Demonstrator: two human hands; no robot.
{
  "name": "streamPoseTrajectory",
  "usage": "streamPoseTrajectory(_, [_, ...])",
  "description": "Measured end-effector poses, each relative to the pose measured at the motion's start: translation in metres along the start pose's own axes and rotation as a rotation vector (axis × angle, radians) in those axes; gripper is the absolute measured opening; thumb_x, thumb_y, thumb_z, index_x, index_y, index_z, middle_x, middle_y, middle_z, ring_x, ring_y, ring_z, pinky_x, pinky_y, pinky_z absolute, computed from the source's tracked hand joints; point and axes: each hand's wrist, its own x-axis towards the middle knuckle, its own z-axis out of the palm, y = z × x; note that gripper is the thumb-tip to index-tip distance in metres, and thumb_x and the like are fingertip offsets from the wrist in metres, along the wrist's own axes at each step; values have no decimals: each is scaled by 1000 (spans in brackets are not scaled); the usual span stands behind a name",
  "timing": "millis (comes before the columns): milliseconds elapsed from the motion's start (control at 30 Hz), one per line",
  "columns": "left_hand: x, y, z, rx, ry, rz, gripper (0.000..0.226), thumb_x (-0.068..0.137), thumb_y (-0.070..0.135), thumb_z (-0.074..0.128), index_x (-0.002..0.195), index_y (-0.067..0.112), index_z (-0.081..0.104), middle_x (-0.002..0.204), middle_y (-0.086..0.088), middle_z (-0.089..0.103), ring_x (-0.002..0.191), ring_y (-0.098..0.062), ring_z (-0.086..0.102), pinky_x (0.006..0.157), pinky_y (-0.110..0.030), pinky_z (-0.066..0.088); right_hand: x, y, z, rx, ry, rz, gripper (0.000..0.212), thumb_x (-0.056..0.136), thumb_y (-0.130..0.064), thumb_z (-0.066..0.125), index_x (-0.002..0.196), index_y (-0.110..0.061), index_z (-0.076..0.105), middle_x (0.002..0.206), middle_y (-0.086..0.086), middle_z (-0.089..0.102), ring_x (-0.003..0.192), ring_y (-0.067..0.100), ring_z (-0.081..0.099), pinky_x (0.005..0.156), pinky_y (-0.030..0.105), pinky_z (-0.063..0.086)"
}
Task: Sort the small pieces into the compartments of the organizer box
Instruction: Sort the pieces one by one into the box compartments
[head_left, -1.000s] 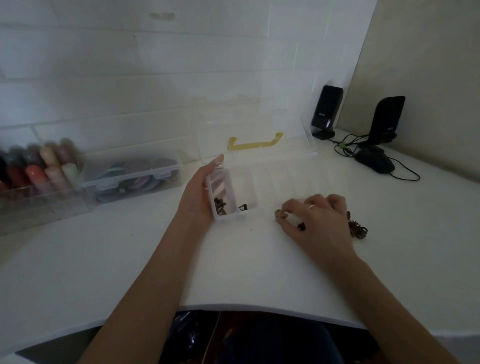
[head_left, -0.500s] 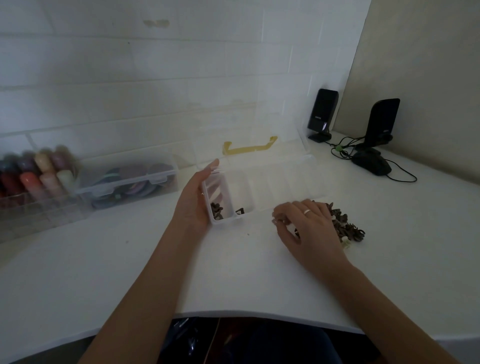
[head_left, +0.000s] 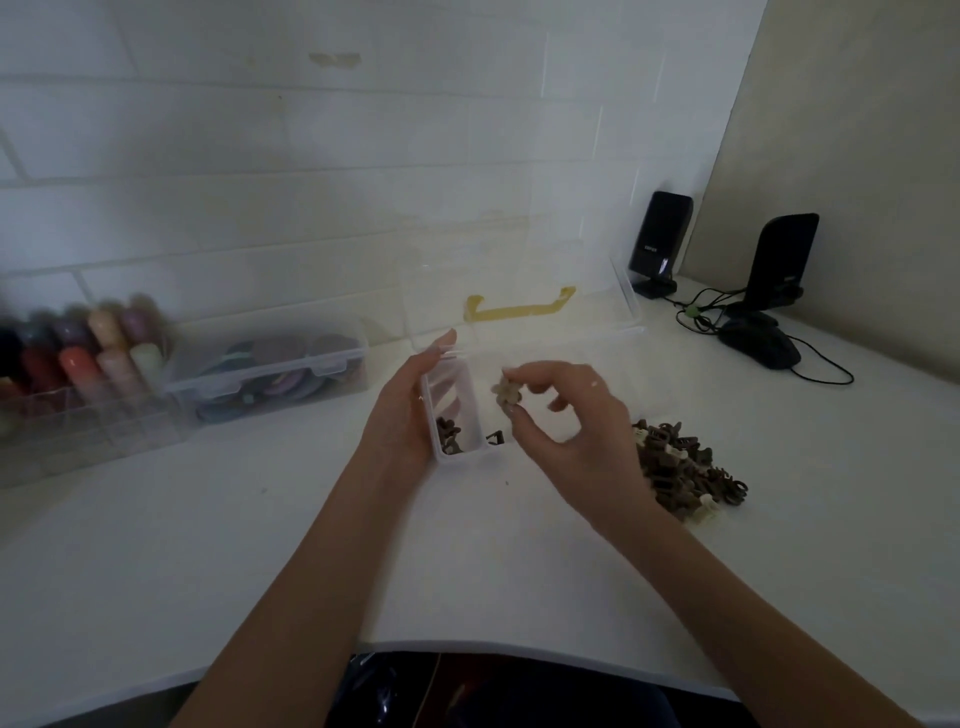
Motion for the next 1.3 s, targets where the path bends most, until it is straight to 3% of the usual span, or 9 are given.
streamPoseTrajectory(100, [3,1,-2,-2,12,-18,46,79,30,69,122,15,64,124,-14,55,110,-26,54,86,-37,46,3,-11,21,140,-35,73,22,77,-12,66,95,-24,59,86,-10,64,79,13,59,67,24,46])
streamPoseTrajectory(167, [3,1,-4,-26,-32,-52,60,72,37,75,124,13,60,122,-14,51,106,-28,52,84,-39,45,-5,-12,32,129,-5,73,23,77,-12,66,93,-25,55,86,-8,63,79,7,57,68,20,45])
streamPoseTrajectory(300, [3,-3,0,-89,-79,-64,45,74,27,69,116,14,64,105,-13,60,81,-24,62,72,-33,49,-9,-3,43,-227,18,-128,4,81,-19,62,85,-21,62,91,-8,69,84,14,55,74,30,40])
streamPoseTrajectory(500, [-3,0,4,-39,-59,-78,27,77,31,62,102,25,71,105,-5,60,73,-15,59,47,-20,43,-10,4,45,-627,-138,-186,21,87,-31,50,80,-28,69,114,-12,66,100,14,47,82,34,29])
streamPoseTrajectory(667, [-2,-2,1,-44,-32,-67,33,80,28,64,112,22,71,119,-11,59,96,-24,58,72,-32,46,-10,2,29,-434,-136,-191,25,91,-32,46,93,-26,70,121,-10,62,111,12,48,90,35,30])
streamPoseTrajectory(833, [-4,1,1,-44,12,-20,22,84,22,59,104,20,69,108,-3,63,100,-18,58,81,-32,43,-4,24,-37,-482,137,28,23,87,-32,48,72,-19,61,75,-7,62,80,19,55,79,29,26])
streamPoseTrajectory(967, [-3,3,3,-48,58,-6,30,72,25,66,101,20,70,103,-1,62,98,-17,58,75,-31,43,-20,48,-59,-700,20,261,24,83,-37,49,66,-22,59,67,-10,61,86,21,56,85,33,22])
streamPoseTrajectory(1067, [-3,4,3,-51,58,13,28,77,22,64,104,21,69,103,1,63,100,-17,58,82,-30,43,-20,45,-46,-745,-47,256,20,80,-36,50,72,-26,66,78,-10,70,92,19,57,90,35,20])
streamPoseTrajectory(1300, [0,6,-1,-65,86,22,27,88,19,55,112,21,67,103,2,62,100,-15,56,75,-28,43,-26,46,-36,-880,-183,237,29,78,-46,50,94,-33,70,71,-11,71,97,16,58,100,41,15])
